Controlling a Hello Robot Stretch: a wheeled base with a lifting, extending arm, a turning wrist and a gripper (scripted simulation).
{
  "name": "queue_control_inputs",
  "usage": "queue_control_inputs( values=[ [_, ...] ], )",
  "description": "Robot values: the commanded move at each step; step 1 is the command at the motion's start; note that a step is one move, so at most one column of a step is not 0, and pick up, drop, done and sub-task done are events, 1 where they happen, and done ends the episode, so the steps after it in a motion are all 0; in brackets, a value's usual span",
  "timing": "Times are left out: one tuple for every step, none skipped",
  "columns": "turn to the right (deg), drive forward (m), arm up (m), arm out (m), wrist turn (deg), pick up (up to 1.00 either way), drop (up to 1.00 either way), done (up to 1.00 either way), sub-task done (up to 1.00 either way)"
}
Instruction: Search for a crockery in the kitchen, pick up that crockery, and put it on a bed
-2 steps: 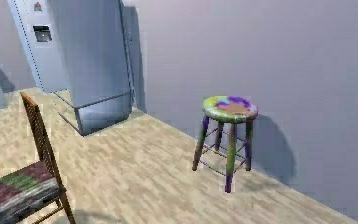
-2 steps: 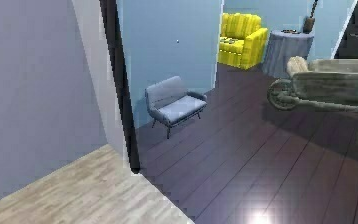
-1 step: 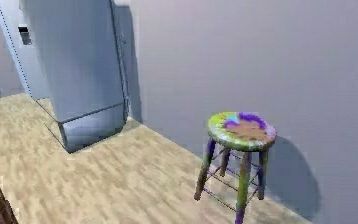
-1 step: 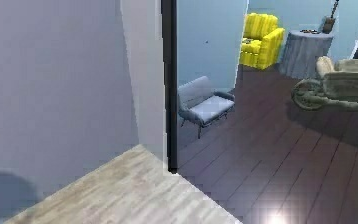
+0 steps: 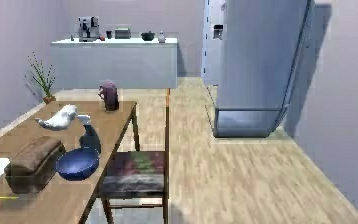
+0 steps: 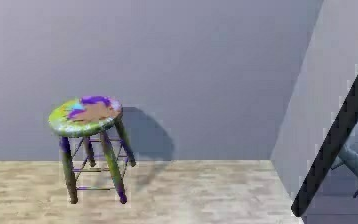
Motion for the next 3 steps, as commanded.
queue_control_inputs(
  values=[
    [-45.0,0.00,0.00,0.00,0.0,0.00,0.00,0.00,0.00],
    [-45.0,0.00,0.00,0.00,0.0,0.00,0.00,0.00,0.00],
    [-27.0,0.00,0.00,0.00,0.0,0.00,0.00,0.00,0.00]
  ],
)
